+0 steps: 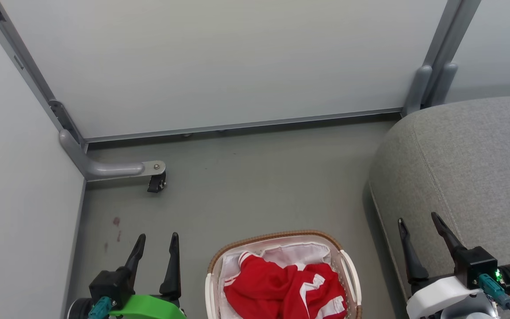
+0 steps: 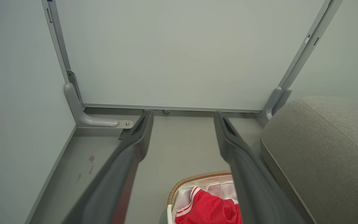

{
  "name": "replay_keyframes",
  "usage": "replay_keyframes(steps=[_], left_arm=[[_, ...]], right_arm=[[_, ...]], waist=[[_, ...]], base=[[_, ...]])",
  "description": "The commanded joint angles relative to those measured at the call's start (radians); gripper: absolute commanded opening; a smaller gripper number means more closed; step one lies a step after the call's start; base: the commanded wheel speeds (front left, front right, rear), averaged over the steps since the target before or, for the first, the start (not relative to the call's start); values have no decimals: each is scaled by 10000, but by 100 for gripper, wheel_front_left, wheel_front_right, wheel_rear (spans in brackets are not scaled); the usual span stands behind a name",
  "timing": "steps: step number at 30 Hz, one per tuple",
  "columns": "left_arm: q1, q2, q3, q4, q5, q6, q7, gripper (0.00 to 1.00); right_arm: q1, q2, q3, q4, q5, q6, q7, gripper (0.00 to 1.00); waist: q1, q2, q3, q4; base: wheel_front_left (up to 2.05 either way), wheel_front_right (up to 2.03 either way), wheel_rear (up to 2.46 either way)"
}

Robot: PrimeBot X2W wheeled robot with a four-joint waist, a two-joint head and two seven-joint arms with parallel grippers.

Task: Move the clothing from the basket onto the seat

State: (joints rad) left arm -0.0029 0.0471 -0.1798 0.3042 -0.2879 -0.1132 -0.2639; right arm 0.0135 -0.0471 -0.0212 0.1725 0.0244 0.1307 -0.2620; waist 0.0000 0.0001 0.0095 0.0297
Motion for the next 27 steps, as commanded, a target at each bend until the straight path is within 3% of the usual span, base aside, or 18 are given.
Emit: replay_keyframes(steps=[1,13,21,27], left_arm=[[123,59,11,21,80,43,-11,100],[48,59,-27,15,147,27,-11,100],[-777,56,-547,306,733,-52,-9,100],[-1949,56,-1141,1261,1154,-103,-9,100]], right_arm=[[107,-60,-4,23,-38,0,-46,100],[-45,-60,3,-3,-2,-1,-46,100],[-569,-59,6,-164,-40,-3,-46,100],[-1155,-59,-47,-317,-43,-3,-46,100]], waist=[[0,-1,3,-6],[0,-1,196,-84],[0,-1,1346,-385],[0,-1,2559,-632]], base=[[0,0,0],[0,0,0],[0,0,0],[0,0,0]])
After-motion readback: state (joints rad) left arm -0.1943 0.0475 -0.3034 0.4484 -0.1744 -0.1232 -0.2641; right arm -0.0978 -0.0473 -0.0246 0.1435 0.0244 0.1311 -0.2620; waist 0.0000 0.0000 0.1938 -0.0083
